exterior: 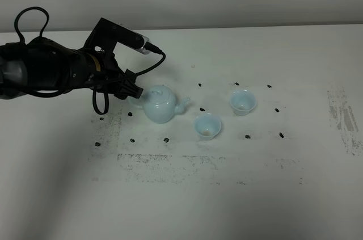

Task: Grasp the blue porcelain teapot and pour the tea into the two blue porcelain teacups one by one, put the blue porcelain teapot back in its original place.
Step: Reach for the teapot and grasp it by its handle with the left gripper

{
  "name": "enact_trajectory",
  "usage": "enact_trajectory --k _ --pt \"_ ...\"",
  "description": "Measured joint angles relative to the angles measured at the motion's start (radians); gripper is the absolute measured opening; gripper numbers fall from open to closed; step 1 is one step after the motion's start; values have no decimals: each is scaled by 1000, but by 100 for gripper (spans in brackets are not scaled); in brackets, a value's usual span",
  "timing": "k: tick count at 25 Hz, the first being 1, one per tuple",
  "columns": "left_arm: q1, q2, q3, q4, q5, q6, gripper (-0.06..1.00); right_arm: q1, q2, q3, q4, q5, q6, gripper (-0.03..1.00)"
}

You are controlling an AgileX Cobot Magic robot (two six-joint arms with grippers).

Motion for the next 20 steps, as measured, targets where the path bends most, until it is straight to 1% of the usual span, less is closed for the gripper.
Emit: enact_trajectory --k 7,15,20 --pt "-5 0 0 -16 29 -4 62 0 0 0 0 0 0 47" --pt "-5 0 0 -17 125 -24 62 0 0 0 0 0 0 47" --pt "-5 0 0 -17 152 -43 62 0 0 0 0 0 0 47"
